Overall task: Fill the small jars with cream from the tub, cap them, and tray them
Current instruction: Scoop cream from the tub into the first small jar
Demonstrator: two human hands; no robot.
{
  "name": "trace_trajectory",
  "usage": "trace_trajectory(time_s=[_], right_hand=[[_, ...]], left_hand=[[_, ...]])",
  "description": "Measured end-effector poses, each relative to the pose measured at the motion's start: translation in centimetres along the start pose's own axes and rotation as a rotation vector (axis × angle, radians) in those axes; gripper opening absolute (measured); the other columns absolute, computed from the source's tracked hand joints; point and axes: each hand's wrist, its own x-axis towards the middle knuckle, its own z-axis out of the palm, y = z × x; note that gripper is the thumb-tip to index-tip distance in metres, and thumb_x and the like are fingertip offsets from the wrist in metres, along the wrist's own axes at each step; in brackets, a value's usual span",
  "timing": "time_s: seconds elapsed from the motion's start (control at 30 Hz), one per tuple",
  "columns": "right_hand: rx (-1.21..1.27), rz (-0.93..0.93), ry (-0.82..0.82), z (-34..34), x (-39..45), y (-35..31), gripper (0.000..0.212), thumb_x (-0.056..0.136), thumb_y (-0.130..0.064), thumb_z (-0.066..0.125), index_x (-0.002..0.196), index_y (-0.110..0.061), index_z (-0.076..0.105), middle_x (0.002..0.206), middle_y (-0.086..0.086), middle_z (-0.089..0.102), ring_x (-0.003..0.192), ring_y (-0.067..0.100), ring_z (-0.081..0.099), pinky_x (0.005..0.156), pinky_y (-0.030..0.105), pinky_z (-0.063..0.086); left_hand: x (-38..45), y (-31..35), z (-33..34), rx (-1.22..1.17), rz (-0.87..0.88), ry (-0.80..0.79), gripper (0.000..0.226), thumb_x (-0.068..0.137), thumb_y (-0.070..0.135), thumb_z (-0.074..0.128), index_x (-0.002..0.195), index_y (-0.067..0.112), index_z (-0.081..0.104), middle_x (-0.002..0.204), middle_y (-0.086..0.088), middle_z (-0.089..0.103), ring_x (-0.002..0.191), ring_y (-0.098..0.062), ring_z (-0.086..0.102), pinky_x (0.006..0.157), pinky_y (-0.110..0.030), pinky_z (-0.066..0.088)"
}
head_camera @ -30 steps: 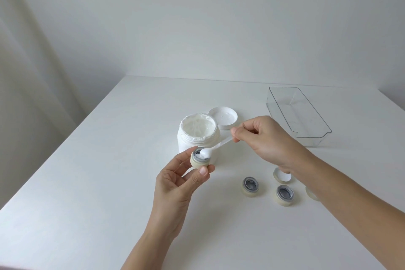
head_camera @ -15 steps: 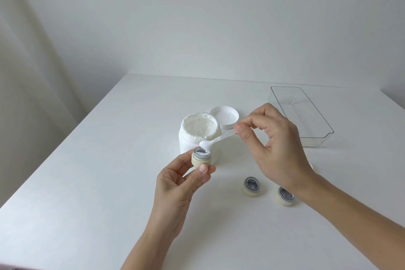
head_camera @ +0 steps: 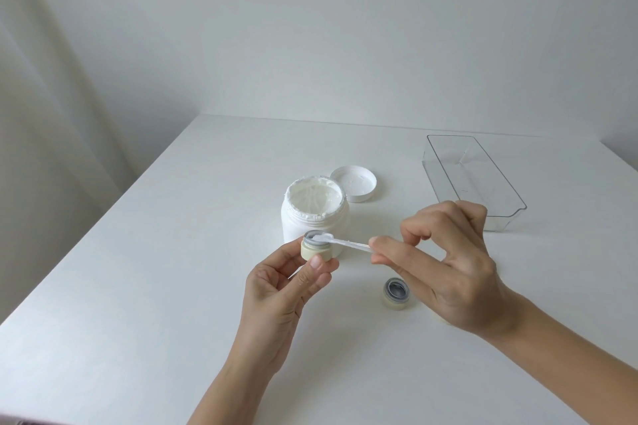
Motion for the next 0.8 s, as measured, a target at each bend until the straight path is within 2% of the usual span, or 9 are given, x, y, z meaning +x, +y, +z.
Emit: trace_trajectory(time_s=[0.17,0.27,0.37,0.5,0.7,0.8], right_hand=[[0.061,0.111,0.015,-0.3,0.0,0.1,0.004,0.091,-0.023,0.064,0.094,-0.021,0.063,0.083,-0.006,0.041,0.071,0.015,0.044,0.075,0.029,0.028],[0.097,0.317,0.061,-0.2,0.7,0.7,0.012,0.092,-0.024,0.061,0.085,-0.017,0.068,0.079,-0.005,0.044,0.07,0.011,0.043,0.076,0.025,0.028],[0.104,0.476,0.02,0.5,2.3,1.5,0.014,0.089,-0.021,0.064,0.08,-0.014,0.072,0.079,-0.004,0.046,0.073,0.008,0.043,0.077,0.025,0.028],[0.065,0.489,-0.187,2.3,4.7,1.7,0.011,0.087,-0.024,0.066,0.08,-0.018,0.071,0.082,0.0,0.051,0.076,0.018,0.05,0.078,0.031,0.026],[-0.107,0.263,-0.553,5.6,7.7,1.8,0.023,0.094,-0.029,0.054,0.082,-0.015,0.067,0.089,0.004,0.049,0.088,0.025,0.045,0.078,0.034,0.021],[-0.101,0.229,-0.701,6.8,8.2,1.7,0.025,0.098,-0.03,0.046,0.086,-0.018,0.064,0.095,0.003,0.048,0.093,0.024,0.042,0.078,0.032,0.019]], left_hand=[[0.1,0.0,-0.1,-0.022,-0.004,-0.007,0.024,0.078,0.012,0.072,0.101,0.01,0.077,0.1,-0.009,0.076,0.095,-0.027,0.074,0.075,-0.023,0.058],[0.1,0.0,-0.1,-0.037,-0.004,-0.011,0.025,0.077,0.014,0.073,0.102,0.011,0.077,0.1,-0.008,0.076,0.1,-0.03,0.073,0.076,-0.023,0.058],[0.1,0.0,-0.1,-0.027,0.003,-0.015,0.027,0.078,0.014,0.072,0.104,0.013,0.077,0.101,-0.006,0.075,0.102,-0.03,0.073,0.077,-0.024,0.058],[0.1,0.1,0.1,-0.022,-0.014,-0.016,0.03,0.078,0.012,0.071,0.107,0.015,0.076,0.109,-0.012,0.073,0.101,-0.028,0.073,0.078,-0.023,0.057],[0.0,0.3,0.3,-0.075,-0.036,-0.012,0.034,0.079,0.009,0.07,0.111,0.017,0.073,0.103,-0.012,0.074,0.096,-0.032,0.074,0.076,-0.025,0.058],[-0.1,0.3,0.4,-0.071,-0.032,-0.017,0.029,0.08,0.01,0.069,0.108,0.016,0.073,0.1,-0.014,0.074,0.094,-0.031,0.074,0.075,-0.024,0.058]])
